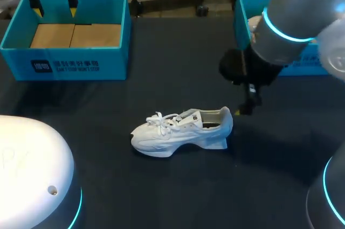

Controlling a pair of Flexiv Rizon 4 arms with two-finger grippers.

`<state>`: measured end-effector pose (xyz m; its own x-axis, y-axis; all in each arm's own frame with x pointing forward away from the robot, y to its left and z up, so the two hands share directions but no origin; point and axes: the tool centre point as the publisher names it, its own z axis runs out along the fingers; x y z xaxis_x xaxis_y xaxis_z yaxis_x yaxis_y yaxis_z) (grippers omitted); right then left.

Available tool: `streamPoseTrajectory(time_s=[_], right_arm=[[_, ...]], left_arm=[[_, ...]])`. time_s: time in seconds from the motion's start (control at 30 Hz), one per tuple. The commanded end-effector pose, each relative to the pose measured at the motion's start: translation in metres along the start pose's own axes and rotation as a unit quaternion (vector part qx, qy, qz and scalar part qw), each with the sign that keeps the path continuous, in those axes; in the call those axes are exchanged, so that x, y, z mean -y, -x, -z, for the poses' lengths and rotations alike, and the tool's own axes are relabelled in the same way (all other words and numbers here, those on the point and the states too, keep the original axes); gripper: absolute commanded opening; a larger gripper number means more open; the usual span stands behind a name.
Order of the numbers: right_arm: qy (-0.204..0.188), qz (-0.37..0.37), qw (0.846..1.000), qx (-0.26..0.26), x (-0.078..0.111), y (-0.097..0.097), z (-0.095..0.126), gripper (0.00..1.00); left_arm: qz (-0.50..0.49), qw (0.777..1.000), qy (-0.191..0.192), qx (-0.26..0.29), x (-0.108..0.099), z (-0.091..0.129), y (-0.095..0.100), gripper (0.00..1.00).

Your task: Take the shoe out of the shoebox, open the shoe tongue, remove and reinsert the insole, then place the shoe into the shoebox

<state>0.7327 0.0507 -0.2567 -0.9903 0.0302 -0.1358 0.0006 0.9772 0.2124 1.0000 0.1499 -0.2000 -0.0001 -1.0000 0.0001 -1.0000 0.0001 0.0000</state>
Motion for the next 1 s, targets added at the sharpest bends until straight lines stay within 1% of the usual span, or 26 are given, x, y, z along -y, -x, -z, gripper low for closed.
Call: streamPoseTrajectory(time_s=[0.03,0.17,0.2,0.23,0.3,0.33,0.37,1.0], right_arm=[[0.190,0.018,0.982,-0.003,0.033,-0.005,-0.005,1.00],[0.235,0.044,0.971,-0.026,0.043,-0.009,-0.016,1.00],[0.252,0.050,0.966,-0.033,0.046,-0.010,-0.018,1.00],[0.256,0.050,0.965,-0.035,0.047,-0.010,-0.019,1.00],[0.279,0.057,0.958,-0.042,0.053,-0.013,-0.023,1.00],[0.280,0.058,0.957,-0.046,0.055,-0.013,-0.024,1.00],[0.271,0.056,0.960,-0.046,0.057,-0.013,-0.025,1.00],[0.271,0.056,0.960,-0.046,0.057,-0.013,-0.025,1.00]], left_arm=[[0.000,1.000,0.000,0.000,0.000,0.000,0.000,1.00],[0.000,1.000,0.000,0.000,0.000,0.000,0.000,1.00],[0.000,1.000,0.000,0.000,0.000,0.000,0.000,1.00],[0.000,1.000,0.000,0.000,0.000,0.000,0.000,1.00],[0.000,1.000,0.000,0.000,0.000,0.000,0.000,1.00],[0.000,1.000,0.000,0.000,0.000,0.000,0.000,1.00],[0.000,1.000,0.000,0.000,0.000,0.000,0.000,1.00],[0.000,1.000,0.000,0.000,0.000,0.000,0.000,1.00]])
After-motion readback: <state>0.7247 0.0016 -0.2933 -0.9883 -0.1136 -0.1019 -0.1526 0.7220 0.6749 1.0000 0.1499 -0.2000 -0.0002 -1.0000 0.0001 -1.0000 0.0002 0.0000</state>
